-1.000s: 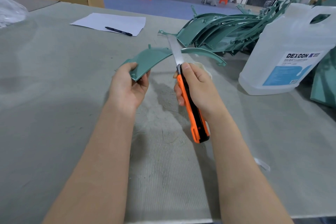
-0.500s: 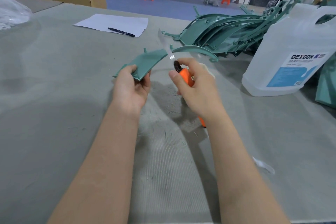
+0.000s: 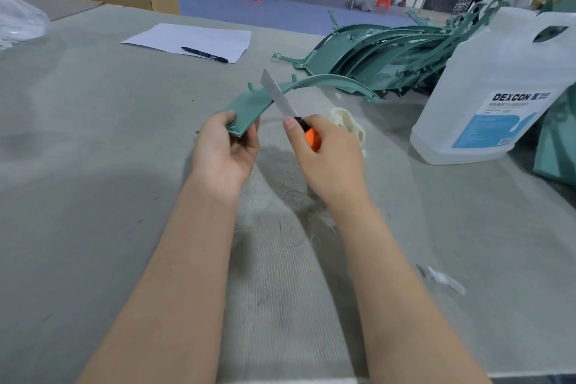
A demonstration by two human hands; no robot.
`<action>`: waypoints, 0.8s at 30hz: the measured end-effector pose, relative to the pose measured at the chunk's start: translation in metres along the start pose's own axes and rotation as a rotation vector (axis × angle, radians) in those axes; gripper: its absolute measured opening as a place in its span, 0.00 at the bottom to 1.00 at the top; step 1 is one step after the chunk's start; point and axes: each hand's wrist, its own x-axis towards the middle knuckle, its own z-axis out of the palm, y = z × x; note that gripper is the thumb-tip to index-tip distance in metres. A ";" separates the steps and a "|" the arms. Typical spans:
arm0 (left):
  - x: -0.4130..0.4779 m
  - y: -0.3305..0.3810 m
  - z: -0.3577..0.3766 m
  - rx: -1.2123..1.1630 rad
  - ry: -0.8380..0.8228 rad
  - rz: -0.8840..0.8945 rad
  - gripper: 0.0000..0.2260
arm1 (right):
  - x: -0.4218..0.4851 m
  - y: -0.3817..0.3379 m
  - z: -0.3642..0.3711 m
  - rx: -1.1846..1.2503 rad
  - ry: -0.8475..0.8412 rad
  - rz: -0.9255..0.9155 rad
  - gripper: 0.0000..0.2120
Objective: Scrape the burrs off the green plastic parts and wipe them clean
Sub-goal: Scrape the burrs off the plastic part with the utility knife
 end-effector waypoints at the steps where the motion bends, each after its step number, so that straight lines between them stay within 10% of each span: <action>1: 0.000 0.000 0.000 0.007 -0.002 0.000 0.06 | 0.000 0.000 0.000 -0.007 0.010 0.013 0.15; 24: 0.002 -0.001 0.002 0.023 0.001 0.012 0.05 | 0.000 0.000 -0.001 0.037 0.030 0.017 0.20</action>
